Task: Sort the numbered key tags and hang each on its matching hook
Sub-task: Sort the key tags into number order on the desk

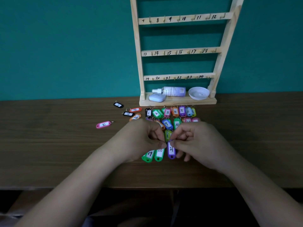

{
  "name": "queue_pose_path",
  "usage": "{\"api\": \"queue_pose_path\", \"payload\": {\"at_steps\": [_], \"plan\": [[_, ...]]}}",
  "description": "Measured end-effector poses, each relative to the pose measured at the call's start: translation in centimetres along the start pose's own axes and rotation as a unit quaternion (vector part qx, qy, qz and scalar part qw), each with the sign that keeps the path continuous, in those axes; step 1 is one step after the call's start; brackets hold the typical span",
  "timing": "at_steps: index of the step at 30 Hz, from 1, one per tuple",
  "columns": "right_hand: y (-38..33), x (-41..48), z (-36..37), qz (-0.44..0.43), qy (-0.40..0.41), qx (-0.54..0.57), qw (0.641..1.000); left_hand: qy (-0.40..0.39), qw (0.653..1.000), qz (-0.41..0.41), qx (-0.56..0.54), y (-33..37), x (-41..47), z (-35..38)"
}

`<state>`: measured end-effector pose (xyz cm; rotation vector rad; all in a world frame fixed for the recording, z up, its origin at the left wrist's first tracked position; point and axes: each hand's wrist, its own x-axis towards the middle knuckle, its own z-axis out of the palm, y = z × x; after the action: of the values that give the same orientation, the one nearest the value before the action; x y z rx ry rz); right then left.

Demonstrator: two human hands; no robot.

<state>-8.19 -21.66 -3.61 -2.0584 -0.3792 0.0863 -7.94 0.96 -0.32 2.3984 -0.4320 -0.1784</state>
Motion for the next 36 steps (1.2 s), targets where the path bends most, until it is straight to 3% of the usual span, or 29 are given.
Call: {"api": "queue_pose_path", "payload": {"at_steps": [13,18,23,33,36], "plan": [[-0.6,-0.2,0.2,0.015,0.014,-0.07,0.997,-0.004,0.997,0.011,0.077,-0.7,0.5,0.3],[-0.6,-0.2,-0.1,-0.024,0.046,-0.116,0.992,0.028,0.998,0.018,0.054,-1.3,0.6,-0.6],[-0.3,0.1,-0.5,-0.062,0.112,-0.119,0.985,0.098,0.994,-0.008,0.04,-3.2,1.1,-3.0],[0.6,0.8,0.0,-0.102,0.166,-0.094,0.976,0.198,0.974,-0.098,0.052,-10.0,1.0,-8.3],[0.8,1.0,0.3,-0.108,0.173,-0.08,0.976,0.19,0.969,-0.134,0.086,-11.1,0.9,-8.9]]}}
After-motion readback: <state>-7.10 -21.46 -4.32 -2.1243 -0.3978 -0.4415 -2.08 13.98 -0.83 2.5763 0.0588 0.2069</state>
